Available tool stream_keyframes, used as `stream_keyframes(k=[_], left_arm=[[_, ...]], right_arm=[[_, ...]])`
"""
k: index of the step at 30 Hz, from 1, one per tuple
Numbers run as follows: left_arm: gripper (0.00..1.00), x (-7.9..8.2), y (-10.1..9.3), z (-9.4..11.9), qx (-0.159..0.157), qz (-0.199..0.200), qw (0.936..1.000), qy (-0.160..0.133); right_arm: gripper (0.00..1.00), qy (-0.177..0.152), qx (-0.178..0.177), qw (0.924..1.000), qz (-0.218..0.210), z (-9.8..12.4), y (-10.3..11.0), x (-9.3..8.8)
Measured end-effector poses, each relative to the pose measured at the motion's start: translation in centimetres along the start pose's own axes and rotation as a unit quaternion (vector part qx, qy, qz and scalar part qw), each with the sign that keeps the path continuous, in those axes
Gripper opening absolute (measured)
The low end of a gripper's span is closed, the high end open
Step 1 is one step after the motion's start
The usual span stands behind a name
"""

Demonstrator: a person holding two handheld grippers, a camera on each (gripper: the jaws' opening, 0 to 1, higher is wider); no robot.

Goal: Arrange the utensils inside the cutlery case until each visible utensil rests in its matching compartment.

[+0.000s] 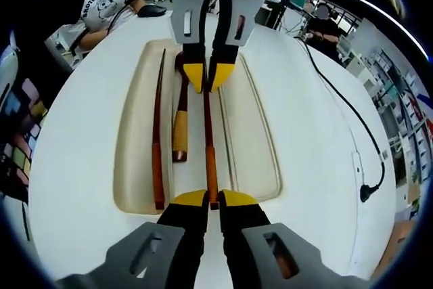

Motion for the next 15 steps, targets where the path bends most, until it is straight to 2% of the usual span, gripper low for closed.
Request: stream_keyframes(k=[2, 5, 7, 10, 15], left_arm=[[0.05, -0.09, 0.03, -0.03, -0.015, -0.019, 0.9997, -0.007], [0.05, -0.14, -0.03, -0.03, -0.017, -0.014, 0.9997, -0.01], [0.05, -0.15, -0.1, -0.04, -0.02, 0.016, 0.9996, -0.01], [0.05, -0.1, -0.06, -0.07, -0.028, -0.029, 0.9991, -0.013], [0.04, 0.14, -0.25, -0.09, -0.024, -0.032, 0.9992, -0.003]], right_arm=[[0.05, 0.009, 0.014, 0.9996, -0.025, 0.01, -0.12, 0.0], [0.06, 0.017, 0.021, 0.9987, -0.042, -0.07, -0.26, 0.19], [0.06, 0.022, 0.024, 0.9987, -0.039, -0.06, -0.24, 0.29], [0.06, 0.031, 0.024, 0.9989, -0.026, -0.02, -0.05, 0.45], [0.05, 0.039, 0.018, 0.9985, -0.033, 0.13, -0.01, 0.57]])
Point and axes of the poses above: the point that each gripper's makers call its tool centre point, and the gripper's own axes: z roughly backward along the fingers, y roughly to its left, x roughly out of its top, the point moved 8 cm from there along z, roughly backward along the fingers, and after that the axes turned 13 degrees about -z, right-handed, at the moved point
